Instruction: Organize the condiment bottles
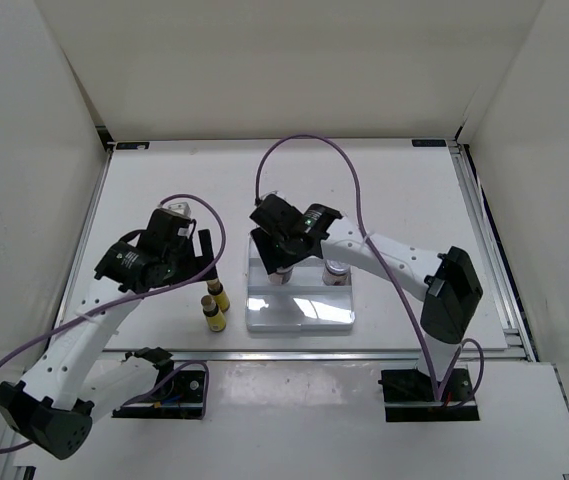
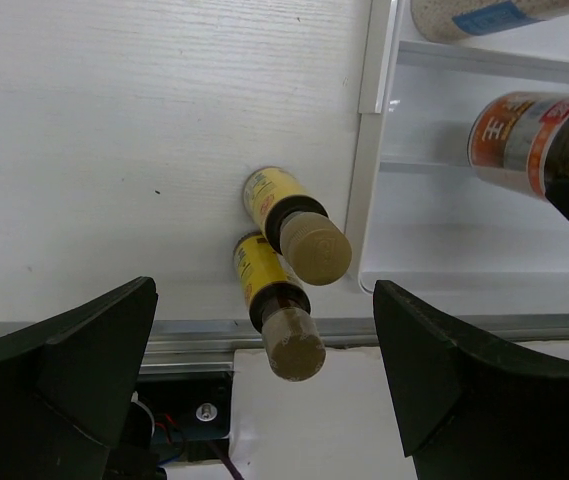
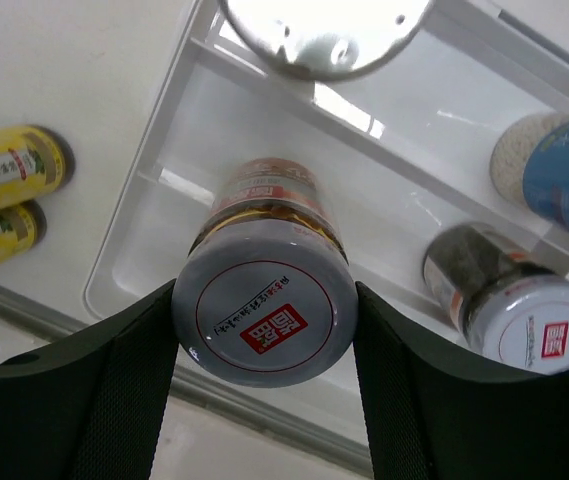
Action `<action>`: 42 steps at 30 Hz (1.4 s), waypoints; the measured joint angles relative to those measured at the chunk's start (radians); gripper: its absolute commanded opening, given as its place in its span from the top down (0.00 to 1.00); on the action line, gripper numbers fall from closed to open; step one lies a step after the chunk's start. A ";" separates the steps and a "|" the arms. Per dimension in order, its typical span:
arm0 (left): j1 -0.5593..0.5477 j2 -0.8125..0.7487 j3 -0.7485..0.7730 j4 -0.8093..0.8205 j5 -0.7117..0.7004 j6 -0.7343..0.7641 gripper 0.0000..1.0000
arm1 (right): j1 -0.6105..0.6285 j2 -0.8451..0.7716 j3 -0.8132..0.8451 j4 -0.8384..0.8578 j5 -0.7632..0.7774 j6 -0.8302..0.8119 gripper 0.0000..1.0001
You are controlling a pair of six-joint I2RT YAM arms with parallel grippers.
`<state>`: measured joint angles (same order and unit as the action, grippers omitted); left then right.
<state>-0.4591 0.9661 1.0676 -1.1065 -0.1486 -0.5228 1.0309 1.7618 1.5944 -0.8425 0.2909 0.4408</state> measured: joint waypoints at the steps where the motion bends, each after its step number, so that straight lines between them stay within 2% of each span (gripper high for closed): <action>1: 0.000 0.007 0.000 0.000 0.000 0.000 0.00 | -0.008 0.010 0.000 0.016 -0.008 -0.010 1.00; 10: 0.000 0.020 0.000 0.000 0.001 0.003 0.00 | -0.027 0.085 -0.008 0.174 -0.049 -0.062 1.00; 12: 0.000 0.029 0.000 0.000 0.004 0.003 0.00 | -0.027 0.121 -0.008 0.188 -0.058 -0.064 0.96; 16: 0.000 0.042 0.000 0.000 0.010 0.003 0.00 | -0.027 0.173 0.000 0.193 -0.048 -0.060 0.96; 17: 0.000 0.042 0.000 0.000 0.011 0.003 0.00 | -0.028 0.173 0.000 0.193 -0.049 -0.056 0.92; 21: 0.000 0.042 0.000 0.000 0.019 0.003 0.00 | -0.029 0.178 0.006 0.187 -0.035 -0.051 0.43; 22: 0.000 0.041 0.000 0.000 0.022 0.003 0.00 | -0.029 0.178 0.006 0.185 -0.033 -0.051 0.17; 23: 0.000 0.040 0.000 0.000 0.025 0.003 0.00 | -0.029 0.178 0.008 0.183 -0.032 -0.047 0.05; 24: 0.000 0.039 0.000 0.000 0.028 0.003 0.00 | -0.029 0.178 0.012 0.179 -0.031 -0.046 0.00; 31: 0.000 0.024 -0.001 -0.013 0.039 -0.009 0.00 | -0.029 0.126 0.027 0.146 -0.020 -0.048 0.00; 37: 0.000 0.001 -0.015 -0.058 0.087 -0.036 0.00 | -0.029 -0.070 0.015 0.138 0.006 -0.045 0.00; 42: 0.000 -0.041 -0.093 -0.088 0.148 -0.088 0.00 | -0.029 -0.223 -0.050 0.137 0.042 -0.025 0.00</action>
<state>-0.4591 0.9253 0.9749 -1.1946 -0.0002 -0.6106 1.0016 1.5387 1.5440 -0.7052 0.3328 0.4156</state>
